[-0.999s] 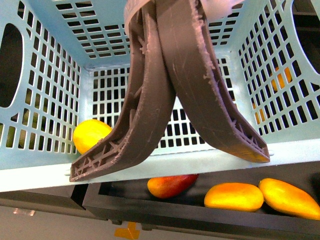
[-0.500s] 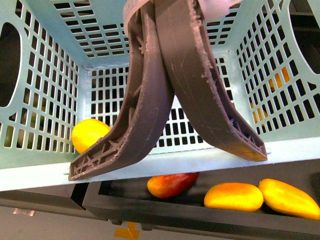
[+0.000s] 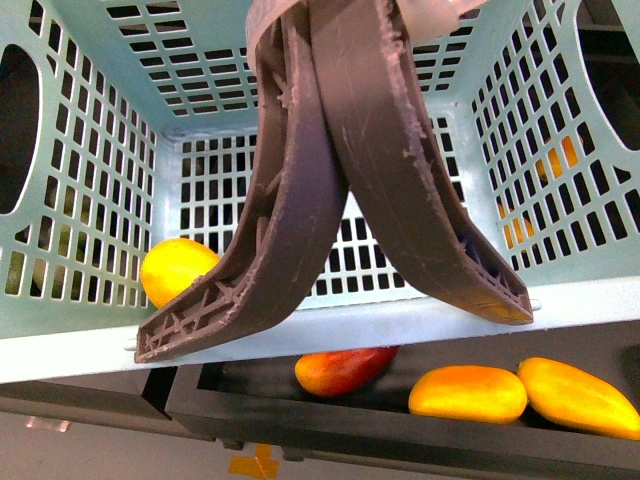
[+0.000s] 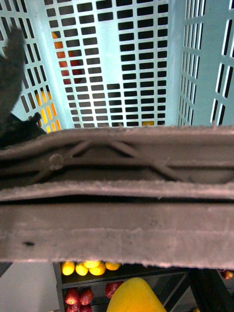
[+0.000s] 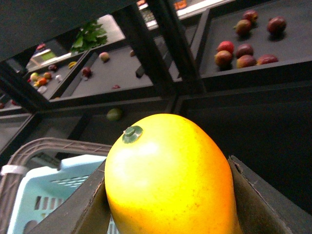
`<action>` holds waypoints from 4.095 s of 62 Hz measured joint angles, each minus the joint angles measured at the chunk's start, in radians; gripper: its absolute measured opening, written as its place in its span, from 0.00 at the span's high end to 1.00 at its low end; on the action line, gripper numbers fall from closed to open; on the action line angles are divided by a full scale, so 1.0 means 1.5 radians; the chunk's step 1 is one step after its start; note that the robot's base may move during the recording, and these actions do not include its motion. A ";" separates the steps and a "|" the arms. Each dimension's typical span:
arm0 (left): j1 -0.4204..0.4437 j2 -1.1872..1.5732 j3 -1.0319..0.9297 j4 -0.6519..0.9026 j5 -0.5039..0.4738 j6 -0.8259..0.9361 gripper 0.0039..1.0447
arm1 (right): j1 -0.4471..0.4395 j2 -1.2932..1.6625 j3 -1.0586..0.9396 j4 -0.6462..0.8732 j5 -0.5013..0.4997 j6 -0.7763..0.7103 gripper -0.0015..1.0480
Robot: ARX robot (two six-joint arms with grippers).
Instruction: Pick lemon and mango into basket
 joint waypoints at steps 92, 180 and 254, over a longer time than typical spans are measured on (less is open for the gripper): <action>-0.001 0.001 0.000 0.000 -0.001 0.000 0.87 | -0.137 -0.407 -0.498 0.177 0.088 -0.250 0.98; -0.001 0.001 0.000 0.000 0.001 0.000 0.87 | -0.138 -0.787 -0.586 -0.103 0.088 -0.250 0.98; -0.006 0.002 0.001 0.000 0.007 -0.005 0.87 | -0.138 -0.799 -0.586 -0.110 0.089 -0.251 0.08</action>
